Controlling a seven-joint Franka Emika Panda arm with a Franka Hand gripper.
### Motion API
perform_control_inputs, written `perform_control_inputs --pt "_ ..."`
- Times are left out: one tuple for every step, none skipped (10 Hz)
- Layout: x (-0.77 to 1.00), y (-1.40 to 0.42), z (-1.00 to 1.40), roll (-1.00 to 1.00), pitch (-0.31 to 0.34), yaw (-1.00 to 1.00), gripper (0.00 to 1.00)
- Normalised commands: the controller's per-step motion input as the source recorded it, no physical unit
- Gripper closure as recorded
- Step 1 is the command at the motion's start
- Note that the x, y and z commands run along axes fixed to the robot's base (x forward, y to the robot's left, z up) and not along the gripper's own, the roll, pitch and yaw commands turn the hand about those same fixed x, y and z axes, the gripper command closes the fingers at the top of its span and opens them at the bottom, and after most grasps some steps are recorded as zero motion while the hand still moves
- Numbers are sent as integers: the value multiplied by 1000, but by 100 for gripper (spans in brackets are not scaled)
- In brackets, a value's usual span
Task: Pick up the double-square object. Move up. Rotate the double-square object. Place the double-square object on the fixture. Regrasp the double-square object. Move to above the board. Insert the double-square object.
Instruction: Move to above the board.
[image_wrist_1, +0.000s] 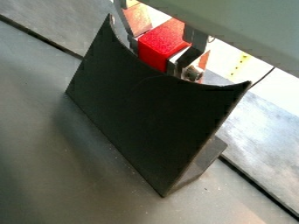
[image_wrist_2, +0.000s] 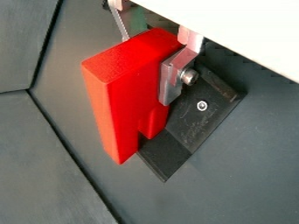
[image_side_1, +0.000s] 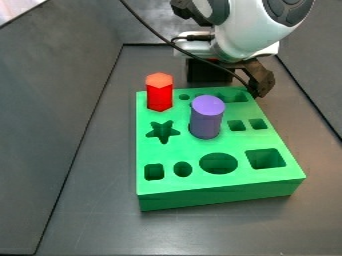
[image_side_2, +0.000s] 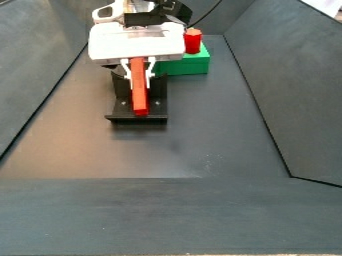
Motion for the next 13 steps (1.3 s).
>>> perform_control_inputs --pt "-106 -53 1000 285 -87 -252 100" --pt "-106 -53 1000 285 -87 -252 100" --pt "-110 -52 1000 203 -53 -234 100" --pt "-109 -45 1000 116 -8 -209 100" --pt "-105 -43 1000 42 56 -185 100" --pt "-104 -41 1000 -8 122 -151 100" --pt "-103 -38 1000 -34 161 -111 100" --pt "-102 -37 1000 -50 186 -66 100" --pt "-100 -35 1000 -54 195 -18 100" --pt "-98 -33 1000 -49 184 42 100" --pt "-95 -31 1000 -48 169 83 100" --pt "-92 -28 1000 -49 129 117 100" --pt "-90 -28 1000 -47 100 131 100"
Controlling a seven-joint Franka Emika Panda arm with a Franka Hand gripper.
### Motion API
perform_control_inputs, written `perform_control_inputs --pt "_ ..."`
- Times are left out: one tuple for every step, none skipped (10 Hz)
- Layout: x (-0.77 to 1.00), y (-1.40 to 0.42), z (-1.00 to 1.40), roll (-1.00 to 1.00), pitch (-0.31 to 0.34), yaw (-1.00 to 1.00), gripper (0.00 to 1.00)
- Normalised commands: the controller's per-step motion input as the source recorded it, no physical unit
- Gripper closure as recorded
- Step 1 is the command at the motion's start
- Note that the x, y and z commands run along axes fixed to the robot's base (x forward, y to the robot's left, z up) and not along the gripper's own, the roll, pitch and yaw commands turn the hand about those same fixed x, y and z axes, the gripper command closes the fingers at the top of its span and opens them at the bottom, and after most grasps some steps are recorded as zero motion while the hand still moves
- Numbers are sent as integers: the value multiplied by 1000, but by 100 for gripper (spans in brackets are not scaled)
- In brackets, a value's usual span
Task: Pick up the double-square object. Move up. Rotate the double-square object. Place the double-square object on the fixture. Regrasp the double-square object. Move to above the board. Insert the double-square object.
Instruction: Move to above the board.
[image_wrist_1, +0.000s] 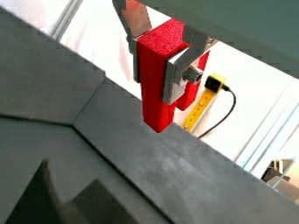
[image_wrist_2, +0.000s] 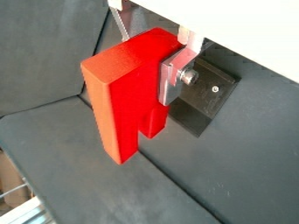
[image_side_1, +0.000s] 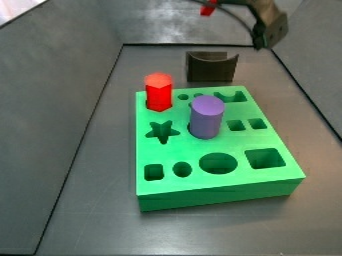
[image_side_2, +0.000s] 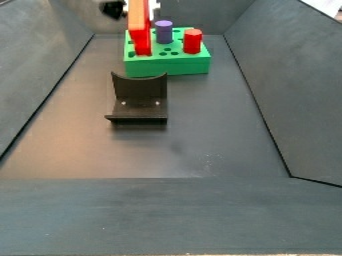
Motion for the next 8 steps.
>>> perform_control_inputs --pt "-85 -26 1000 -45 69 136 100" --pt "-82 -25 1000 -45 45 134 100" --pt "-75 -23 1000 -45 16 118 100" --pt "-72 -23 1000 -45 3 103 100" --pt "-64 -20 1000 -49 -12 80 100" --pt "-62 -19 1000 -49 -14 59 100" --pt "-58 -18 998 -51 -13 35 100" --pt "-51 -14 888 -55 -7 26 100"
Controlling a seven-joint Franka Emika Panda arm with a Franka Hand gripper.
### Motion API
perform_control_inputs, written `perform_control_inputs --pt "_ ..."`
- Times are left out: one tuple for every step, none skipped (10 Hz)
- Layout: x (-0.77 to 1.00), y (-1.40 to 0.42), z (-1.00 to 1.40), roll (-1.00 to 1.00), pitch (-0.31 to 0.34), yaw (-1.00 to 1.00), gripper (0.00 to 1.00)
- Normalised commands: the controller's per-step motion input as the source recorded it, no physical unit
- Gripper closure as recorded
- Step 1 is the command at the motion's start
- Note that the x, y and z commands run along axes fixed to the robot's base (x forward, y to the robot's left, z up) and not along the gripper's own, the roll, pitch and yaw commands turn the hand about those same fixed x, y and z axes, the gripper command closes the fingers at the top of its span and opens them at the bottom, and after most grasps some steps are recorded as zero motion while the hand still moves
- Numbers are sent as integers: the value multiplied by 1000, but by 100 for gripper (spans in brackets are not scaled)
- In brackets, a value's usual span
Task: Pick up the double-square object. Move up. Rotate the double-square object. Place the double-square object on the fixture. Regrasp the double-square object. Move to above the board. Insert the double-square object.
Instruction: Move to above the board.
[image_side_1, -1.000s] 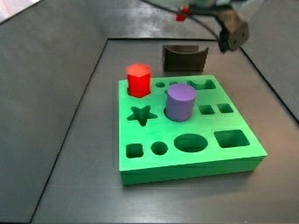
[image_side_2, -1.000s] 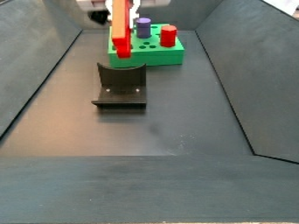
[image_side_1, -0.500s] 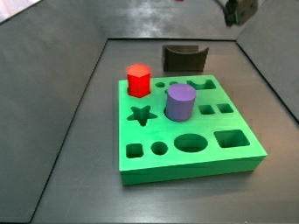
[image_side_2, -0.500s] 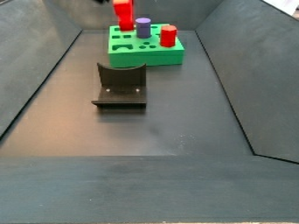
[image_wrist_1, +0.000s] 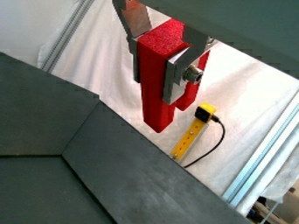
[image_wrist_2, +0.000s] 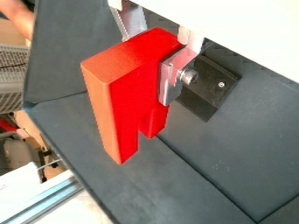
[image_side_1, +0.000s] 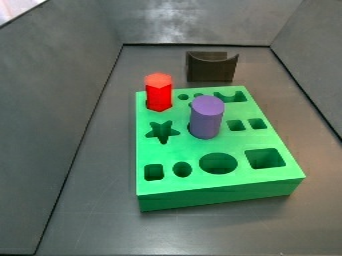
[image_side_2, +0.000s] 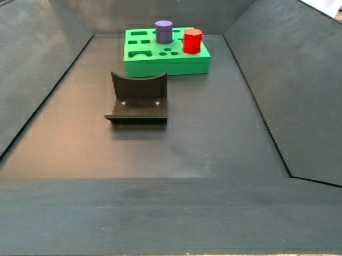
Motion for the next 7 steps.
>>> perform_control_inputs --pt "-35 -7 673 -59 6 10 100" --pt "-27 -8 456 -56 27 0 100" --pt "-19 -9 291 -53 45 -1 100" --pt "-14 -7 181 -53 59 -1 100" --pt "-409 -1000 7 -1000 3 -21 100" --pt "-410 -1000 10 -1000 -1 -19 100" --pt "-427 -1000 19 -1000 -10 -15 100"
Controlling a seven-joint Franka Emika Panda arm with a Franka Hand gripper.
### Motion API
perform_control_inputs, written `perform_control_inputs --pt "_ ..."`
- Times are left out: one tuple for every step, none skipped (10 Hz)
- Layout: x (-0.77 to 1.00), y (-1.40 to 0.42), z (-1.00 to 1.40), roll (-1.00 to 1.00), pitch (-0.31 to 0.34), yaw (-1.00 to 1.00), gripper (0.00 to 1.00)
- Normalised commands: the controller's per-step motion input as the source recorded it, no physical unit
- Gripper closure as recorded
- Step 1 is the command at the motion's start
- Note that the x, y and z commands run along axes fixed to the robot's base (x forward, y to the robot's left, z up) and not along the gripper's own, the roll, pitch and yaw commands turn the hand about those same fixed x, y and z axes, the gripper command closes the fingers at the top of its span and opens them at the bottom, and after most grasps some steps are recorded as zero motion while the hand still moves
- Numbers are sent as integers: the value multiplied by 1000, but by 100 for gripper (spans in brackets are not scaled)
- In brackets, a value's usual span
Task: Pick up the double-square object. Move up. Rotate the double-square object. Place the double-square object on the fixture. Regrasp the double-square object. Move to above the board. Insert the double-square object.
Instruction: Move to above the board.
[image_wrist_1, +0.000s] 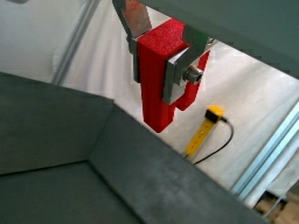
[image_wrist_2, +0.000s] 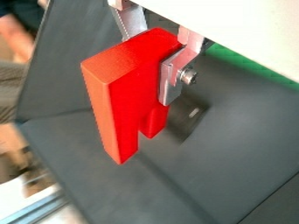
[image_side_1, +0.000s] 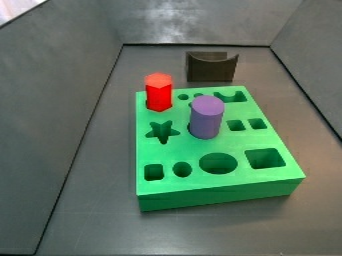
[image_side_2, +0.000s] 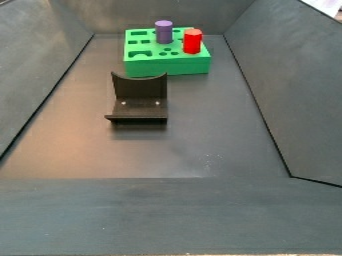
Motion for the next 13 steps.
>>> perform_control_inputs --pt "-447 -1000 5 -1000 -13 -18 100" --pt "-465 -1000 14 -1000 -18 -20 100" --pt "-497 -1000 14 -1000 -24 -22 100" --pt "-527 -1000 21 -1000 -29 -24 100" --pt "-466 -782 24 -1000 -39 -27 100" --pt "-375 -583 18 -1000 -45 -28 100" --pt "-235 -257 13 -1000 -53 -28 100" --pt "-172 -125 7 -1000 -65 -28 100" --pt "-127 -13 7 -1000 -91 -23 100" --pt "-112 15 5 -927 -107 -24 100" --pt "-103 29 7 -632 -106 -11 100" --pt "-94 30 6 -496 -103 -13 100" --pt "-69 22 4 -257 -74 -9 100"
